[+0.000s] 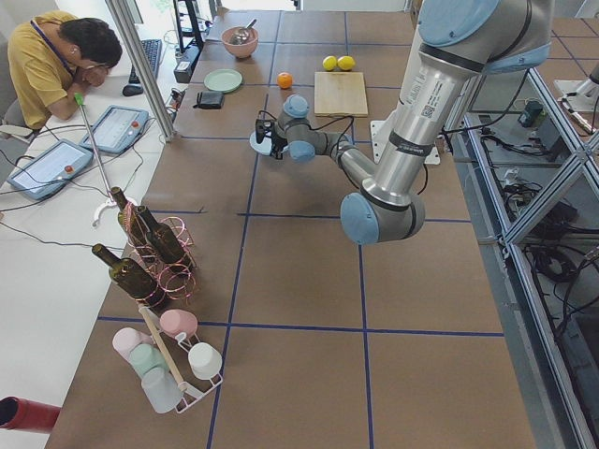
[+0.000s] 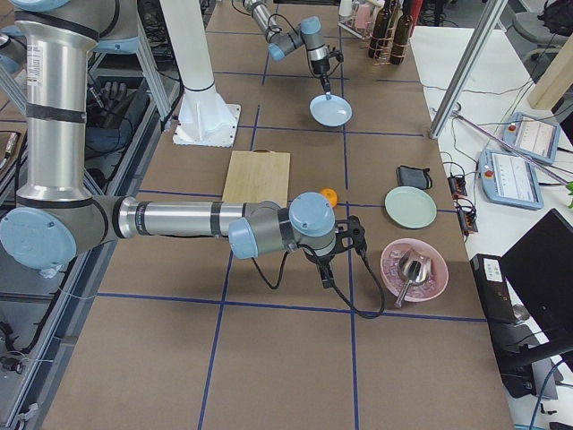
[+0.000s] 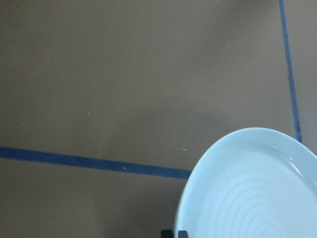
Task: Pick orange to plate
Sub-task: 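Slide the light blue plate with the left gripper toward the table center, then release the plate and retract the left arm while the right arm moves toward the orange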
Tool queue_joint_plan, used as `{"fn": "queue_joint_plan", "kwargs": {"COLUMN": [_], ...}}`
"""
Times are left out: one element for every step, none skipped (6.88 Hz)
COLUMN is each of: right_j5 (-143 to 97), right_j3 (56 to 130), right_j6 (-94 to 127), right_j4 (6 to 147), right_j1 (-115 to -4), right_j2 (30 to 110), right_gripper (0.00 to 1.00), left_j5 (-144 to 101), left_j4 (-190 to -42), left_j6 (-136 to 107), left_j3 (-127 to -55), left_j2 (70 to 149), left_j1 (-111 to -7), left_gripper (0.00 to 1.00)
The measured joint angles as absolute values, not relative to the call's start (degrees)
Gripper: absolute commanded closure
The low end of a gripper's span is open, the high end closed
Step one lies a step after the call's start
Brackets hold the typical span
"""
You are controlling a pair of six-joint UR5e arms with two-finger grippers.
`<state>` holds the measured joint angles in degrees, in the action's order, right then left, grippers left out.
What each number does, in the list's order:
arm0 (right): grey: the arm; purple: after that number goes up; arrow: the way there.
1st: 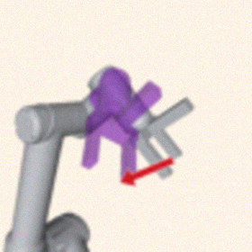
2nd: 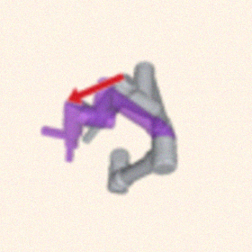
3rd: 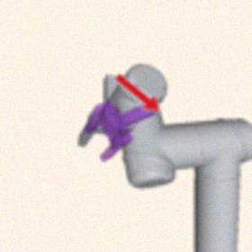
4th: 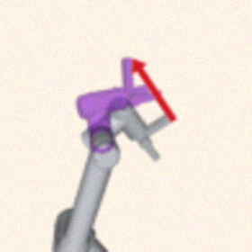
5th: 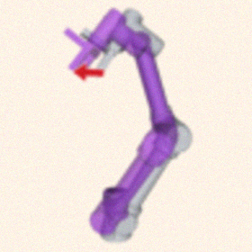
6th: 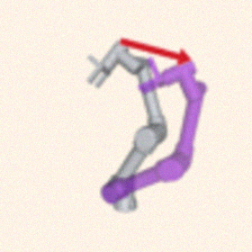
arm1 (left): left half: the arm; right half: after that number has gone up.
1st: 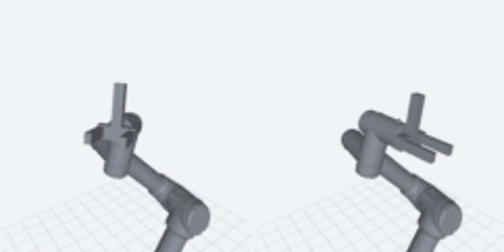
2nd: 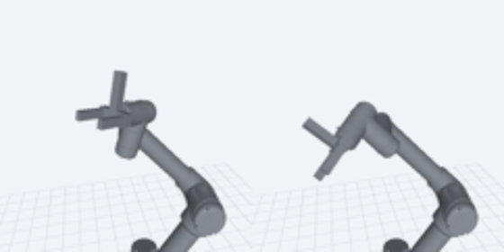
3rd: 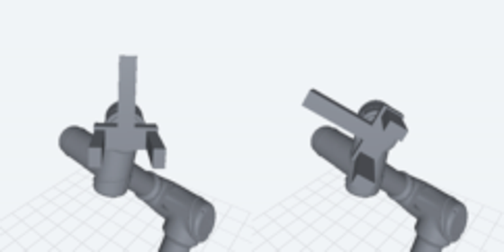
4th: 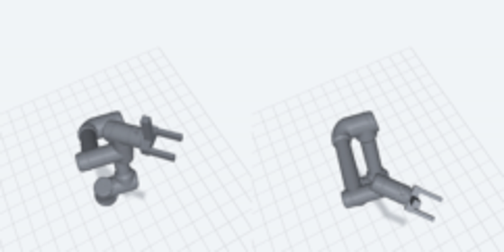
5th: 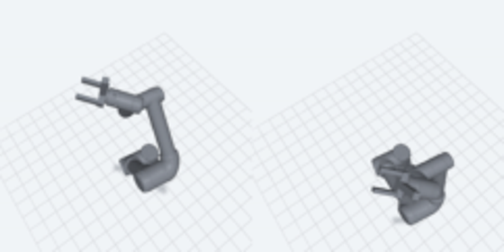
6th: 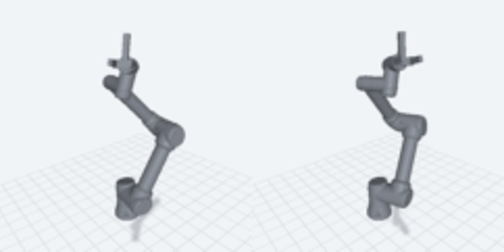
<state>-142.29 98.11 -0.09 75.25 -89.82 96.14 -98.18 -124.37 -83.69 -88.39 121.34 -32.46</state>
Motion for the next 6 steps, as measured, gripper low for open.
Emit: {"fn": "queue_joint_plan", "kwargs": {"right_j5": [-142.3,-142.3,-142.3,-142.3,-142.2,-142.3], "right_j3": [98.1,98.1,98.2,98.2,98.4,99.4], "right_j6": [-0.1,-0.1,-0.1,-0.2,-0.1,-0.2], "right_j4": [75.2,75.3,75.3,75.2,75.2,75.1], "right_j1": [-89.8,-89.8,-89.8,-89.8,-89.8,-89.8], "right_j2": [96.2,96.2,96.2,96.2,96.0,95.7], "right_gripper": [0.00,0.00,0.00,0.00,0.00,0.00], "left_j5": [-95.4,-94.3,-93.9,-93.8,-94.0,-95.3], "left_j4": [-124.0,-124.0,-124.1,-124.0,-123.7,-122.5], "left_j6": [-85.9,-87.0,-87.1,-85.9,-83.1,-79.2], "left_j3": [-86.0,-84.8,-84.4,-84.4,-85.0,-86.8], "left_j2": [123.7,124.5,124.7,124.7,124.6,124.1], "left_j1": [-29.8,-28.3,-27.8,-27.6,-27.8,-28.8], "left_gripper": [1.00,0.78,0.01,0.00,0.00,0.00]}}
